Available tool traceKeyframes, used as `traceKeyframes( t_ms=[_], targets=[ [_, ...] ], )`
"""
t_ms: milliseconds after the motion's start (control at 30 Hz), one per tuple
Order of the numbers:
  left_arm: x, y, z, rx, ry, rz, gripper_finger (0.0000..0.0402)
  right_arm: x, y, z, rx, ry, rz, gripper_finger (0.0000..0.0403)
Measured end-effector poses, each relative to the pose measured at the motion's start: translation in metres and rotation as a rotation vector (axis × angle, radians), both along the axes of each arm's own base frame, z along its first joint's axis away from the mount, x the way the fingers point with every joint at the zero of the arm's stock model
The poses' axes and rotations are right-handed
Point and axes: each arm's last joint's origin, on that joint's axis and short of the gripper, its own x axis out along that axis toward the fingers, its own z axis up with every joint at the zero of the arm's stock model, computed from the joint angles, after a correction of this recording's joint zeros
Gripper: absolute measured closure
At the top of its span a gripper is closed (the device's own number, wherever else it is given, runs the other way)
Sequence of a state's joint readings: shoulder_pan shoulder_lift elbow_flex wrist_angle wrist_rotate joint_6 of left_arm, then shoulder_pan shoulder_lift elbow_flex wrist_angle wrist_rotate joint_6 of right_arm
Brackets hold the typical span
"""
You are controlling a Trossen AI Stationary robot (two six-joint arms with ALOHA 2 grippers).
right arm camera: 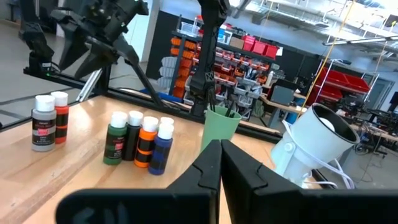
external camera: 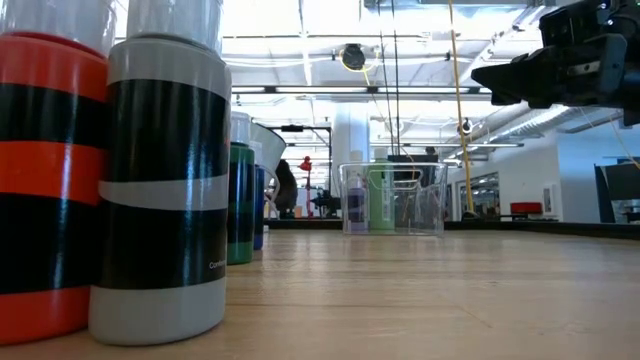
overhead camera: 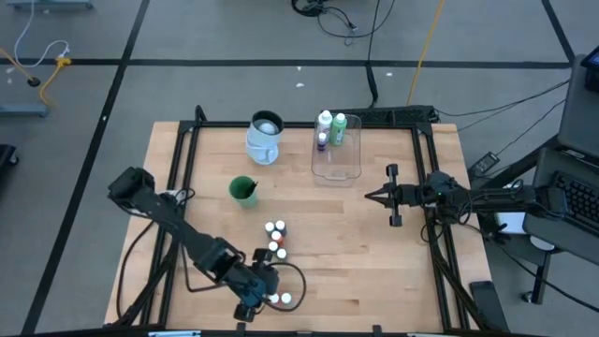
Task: Pick & Place Paint Supplies
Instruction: Put the red paint bottle into the transparent bin
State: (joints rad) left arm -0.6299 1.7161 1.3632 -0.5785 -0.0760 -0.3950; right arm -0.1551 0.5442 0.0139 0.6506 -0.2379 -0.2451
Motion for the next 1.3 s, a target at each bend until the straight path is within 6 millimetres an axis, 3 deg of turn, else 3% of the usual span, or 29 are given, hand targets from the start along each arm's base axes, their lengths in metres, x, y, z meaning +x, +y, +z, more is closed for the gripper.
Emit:
traceKeyframes(
  t_ms=[200,433,1300],
  targets=[
    [0.005,-0.003,-0.012,-0.002,0.041,-0.002,0.0123,0.0,0.0,-0.001,0.0,0.012,0.0,0.0399],
    [0.014,-0.008,-0.033,-0.022,0.11,-0.008,0.0086,0.0,0.0,-0.001,-0.001,0.012,-0.001,0.0399],
    [0.028,-0.008,-0.054,-0.071,0.149,-0.015,0.0173,0.0,0.0,-0.001,-0.007,0.011,-0.002,0.0399]
  ],
)
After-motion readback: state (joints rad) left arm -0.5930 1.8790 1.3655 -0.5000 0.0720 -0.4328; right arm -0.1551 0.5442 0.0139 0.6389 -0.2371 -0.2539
